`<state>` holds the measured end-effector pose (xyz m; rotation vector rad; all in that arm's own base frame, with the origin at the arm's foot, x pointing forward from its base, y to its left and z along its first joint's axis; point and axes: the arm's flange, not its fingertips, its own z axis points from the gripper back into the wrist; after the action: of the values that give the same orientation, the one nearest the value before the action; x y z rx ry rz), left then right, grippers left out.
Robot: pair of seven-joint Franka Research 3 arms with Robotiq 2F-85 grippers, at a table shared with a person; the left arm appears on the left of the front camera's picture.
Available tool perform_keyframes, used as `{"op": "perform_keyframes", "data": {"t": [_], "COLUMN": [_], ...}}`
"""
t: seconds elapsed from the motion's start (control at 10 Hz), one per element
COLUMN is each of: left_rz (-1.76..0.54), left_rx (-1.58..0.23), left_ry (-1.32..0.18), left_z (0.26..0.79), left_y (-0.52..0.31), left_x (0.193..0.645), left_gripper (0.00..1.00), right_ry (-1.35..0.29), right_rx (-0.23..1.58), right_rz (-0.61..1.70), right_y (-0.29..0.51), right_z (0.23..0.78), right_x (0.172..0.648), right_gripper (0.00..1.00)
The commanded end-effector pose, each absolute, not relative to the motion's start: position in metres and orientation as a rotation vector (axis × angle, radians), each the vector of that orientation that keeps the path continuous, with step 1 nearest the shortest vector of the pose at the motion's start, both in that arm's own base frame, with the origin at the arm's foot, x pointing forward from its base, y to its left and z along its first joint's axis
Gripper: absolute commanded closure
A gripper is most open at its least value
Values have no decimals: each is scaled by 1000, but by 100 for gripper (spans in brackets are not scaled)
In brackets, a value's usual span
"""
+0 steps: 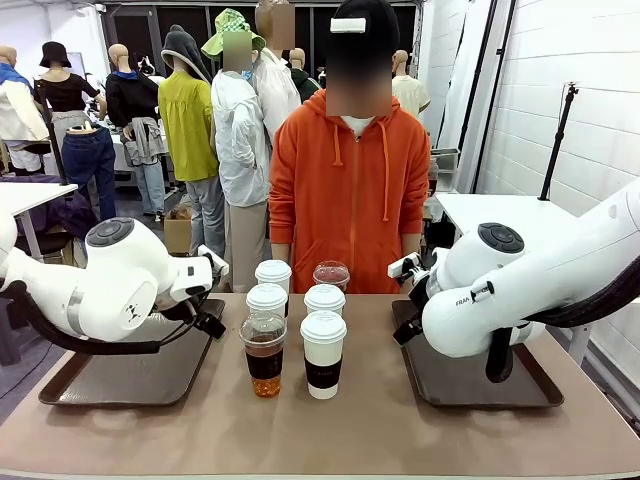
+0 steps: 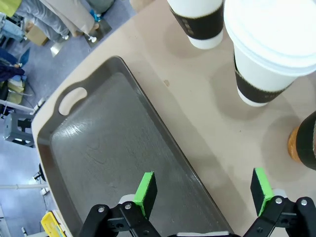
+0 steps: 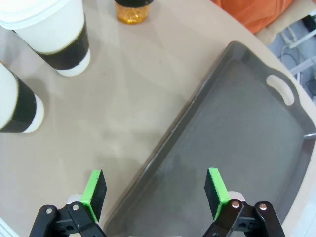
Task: Distribute the coffee onto the tray.
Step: Pick up one iced Americano and place it on the right Handle tray.
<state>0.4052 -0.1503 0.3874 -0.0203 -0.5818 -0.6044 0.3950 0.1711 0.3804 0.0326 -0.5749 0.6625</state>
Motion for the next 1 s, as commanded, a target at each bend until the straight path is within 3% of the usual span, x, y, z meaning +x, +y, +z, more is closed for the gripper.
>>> {"op": "perform_keyframes", "data": {"t": [0.0,0.5,0.9], "left_rz": [-602,-629,-627], "left_rx": [3,26,35], "left_ry": [-599,-604,-623], "left_z": [422,488,513], "left_y": [-153,-157,-159], "left_x": [398,379,366], "left_gripper": [0,0,0], "right_ry": [-551,-612,-616], "right_rx": [89,98,116], "right_rz": [679,750,782], "right_y": [167,157,157], "right_z": [413,497,511], "right_x": [388,362,355], "right_gripper": [0,0,0]}}
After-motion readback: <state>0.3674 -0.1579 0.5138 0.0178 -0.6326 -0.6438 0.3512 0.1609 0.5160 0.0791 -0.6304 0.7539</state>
